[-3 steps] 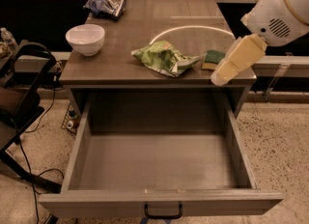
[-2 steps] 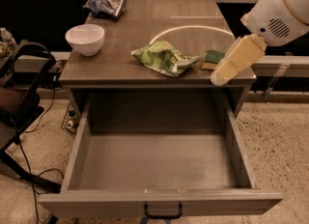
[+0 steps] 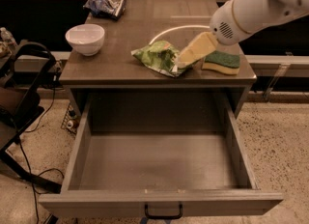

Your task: Move green jalapeno chip bag near blue chip bag

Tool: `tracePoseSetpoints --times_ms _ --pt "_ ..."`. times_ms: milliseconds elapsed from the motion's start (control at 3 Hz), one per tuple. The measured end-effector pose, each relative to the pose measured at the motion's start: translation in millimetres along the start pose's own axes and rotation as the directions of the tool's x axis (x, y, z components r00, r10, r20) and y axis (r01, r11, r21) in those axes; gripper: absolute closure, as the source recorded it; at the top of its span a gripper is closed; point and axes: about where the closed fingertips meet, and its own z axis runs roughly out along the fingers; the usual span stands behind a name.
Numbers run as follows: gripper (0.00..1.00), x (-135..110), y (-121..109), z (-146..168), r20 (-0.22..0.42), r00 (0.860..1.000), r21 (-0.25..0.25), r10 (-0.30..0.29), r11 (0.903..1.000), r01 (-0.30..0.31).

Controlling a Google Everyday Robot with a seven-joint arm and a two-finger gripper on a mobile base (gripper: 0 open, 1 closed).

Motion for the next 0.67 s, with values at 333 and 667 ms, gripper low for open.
tracePoseSetpoints --times_ms 333,667 --pt "0.0 -18 -33 78 0.086 0.991 0.004 0.106 0.9943 -0.107" --pt "0.0 -24 -44 117 0.131 0.979 -0.014 0.157 0.9876 -0.156"
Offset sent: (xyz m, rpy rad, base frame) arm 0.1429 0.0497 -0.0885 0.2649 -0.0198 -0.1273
